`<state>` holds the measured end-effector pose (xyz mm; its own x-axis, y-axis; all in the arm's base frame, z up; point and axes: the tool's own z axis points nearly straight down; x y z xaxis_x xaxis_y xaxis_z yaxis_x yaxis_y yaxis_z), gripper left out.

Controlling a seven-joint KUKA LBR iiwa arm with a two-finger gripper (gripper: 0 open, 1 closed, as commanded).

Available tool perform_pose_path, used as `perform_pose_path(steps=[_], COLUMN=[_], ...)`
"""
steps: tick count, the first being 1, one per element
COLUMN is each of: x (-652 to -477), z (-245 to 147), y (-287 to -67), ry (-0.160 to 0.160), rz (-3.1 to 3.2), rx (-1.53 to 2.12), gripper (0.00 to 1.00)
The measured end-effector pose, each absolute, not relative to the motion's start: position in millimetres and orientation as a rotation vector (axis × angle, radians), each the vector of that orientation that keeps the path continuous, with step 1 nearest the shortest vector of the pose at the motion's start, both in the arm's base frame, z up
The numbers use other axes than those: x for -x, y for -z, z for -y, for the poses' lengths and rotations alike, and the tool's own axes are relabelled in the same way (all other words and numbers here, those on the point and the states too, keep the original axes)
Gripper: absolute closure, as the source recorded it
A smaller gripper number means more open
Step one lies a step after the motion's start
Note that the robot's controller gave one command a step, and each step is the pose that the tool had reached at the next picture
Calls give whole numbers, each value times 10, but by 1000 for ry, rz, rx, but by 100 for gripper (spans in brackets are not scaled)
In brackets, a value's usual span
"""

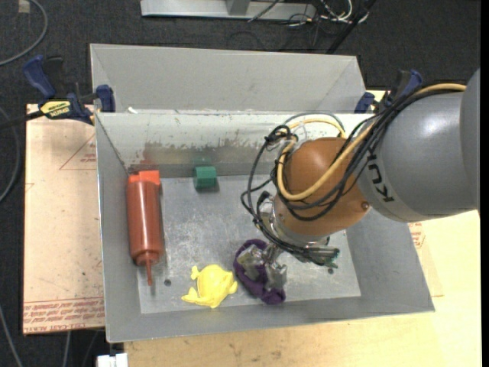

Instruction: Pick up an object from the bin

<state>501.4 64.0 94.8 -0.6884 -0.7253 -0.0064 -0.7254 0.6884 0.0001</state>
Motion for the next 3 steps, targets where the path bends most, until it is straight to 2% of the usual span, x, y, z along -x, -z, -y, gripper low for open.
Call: perform_pose_path(steps=[3], x=[-4998], z=[-644], y=[-1168], ry=[-9], rz=[-2887], rx=[1239], gripper=[100])
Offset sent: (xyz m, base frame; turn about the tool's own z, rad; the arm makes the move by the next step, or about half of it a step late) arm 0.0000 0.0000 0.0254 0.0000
